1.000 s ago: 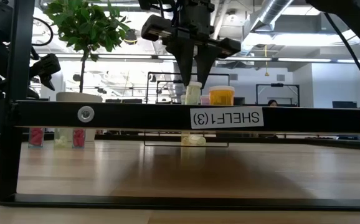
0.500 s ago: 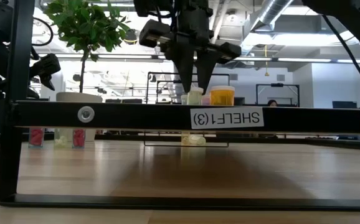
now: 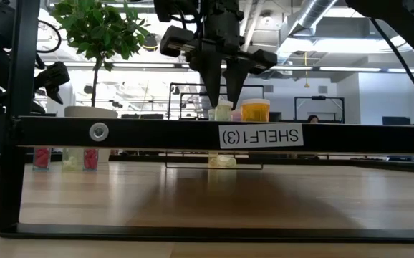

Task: Pick and place medicine bottles onto shelf by color
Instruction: Put the yellow pill bottle on the shelf, then put the red pill bottle on the shelf

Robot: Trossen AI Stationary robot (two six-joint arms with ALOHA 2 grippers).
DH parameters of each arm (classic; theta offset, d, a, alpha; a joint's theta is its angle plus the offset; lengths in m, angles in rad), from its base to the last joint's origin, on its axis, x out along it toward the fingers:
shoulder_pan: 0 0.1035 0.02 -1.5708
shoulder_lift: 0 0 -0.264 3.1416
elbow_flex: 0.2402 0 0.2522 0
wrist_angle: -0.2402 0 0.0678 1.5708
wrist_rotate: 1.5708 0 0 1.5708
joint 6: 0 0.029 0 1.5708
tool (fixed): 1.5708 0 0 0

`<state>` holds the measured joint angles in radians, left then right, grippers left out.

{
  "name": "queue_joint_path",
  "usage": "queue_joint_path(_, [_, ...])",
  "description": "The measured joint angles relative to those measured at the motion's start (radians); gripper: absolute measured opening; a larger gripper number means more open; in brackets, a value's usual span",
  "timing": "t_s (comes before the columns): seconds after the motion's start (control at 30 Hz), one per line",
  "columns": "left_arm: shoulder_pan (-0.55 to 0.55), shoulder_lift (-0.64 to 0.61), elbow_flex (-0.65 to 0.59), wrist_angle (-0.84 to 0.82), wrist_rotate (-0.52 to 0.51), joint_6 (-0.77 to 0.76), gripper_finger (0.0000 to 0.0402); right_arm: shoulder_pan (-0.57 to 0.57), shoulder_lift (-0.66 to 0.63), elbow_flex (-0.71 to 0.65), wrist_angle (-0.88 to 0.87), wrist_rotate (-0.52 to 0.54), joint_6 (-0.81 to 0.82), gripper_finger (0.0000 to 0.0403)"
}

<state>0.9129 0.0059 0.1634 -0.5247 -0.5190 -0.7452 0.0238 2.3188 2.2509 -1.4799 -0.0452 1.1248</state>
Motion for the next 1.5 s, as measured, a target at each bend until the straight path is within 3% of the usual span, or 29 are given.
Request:
queue_joint_path(0.23, [0.0, 0.0, 0.0, 0.0, 0.0, 0.0, 0.021, 0.0, 0.001, 0.0, 0.001, 0.011, 0.033, 0.0137])
queue_joint_path(0.53, [0.0, 0.0, 0.0, 0.0, 0.0, 0.0, 0.021, -0.001, 0.005, -0.001, -0.009, 0.022, 0.078, 0.0242])
queue_joint_path(0.67, [0.0, 0.0, 0.0, 0.0, 0.0, 0.0, 0.021, -0.001, 0.004, 0.061, -0.051, 0.012, 0.082, 0.0268])
queue_joint_path(0.93, [0.0, 0.0, 0.0, 0.0, 0.0, 0.0, 0.021, 0.011, -0.063, 0.09, -0.086, 0.034, 0.145, 0.0271])
queue_joint_path(1.2, [0.0, 0.0, 0.0, 0.0, -0.001, 0.0, 0.021, 0.066, -0.184, 0.084, -0.09, 0.1, 0.334, 0.0271])
queue_joint_path(1.5, [0.0, 0.0, 0.0, 0.0, 0.0, 0.0, 0.021, 0.201, -0.38, -0.162, -0.09, 0.138, 0.575, 0.0271])
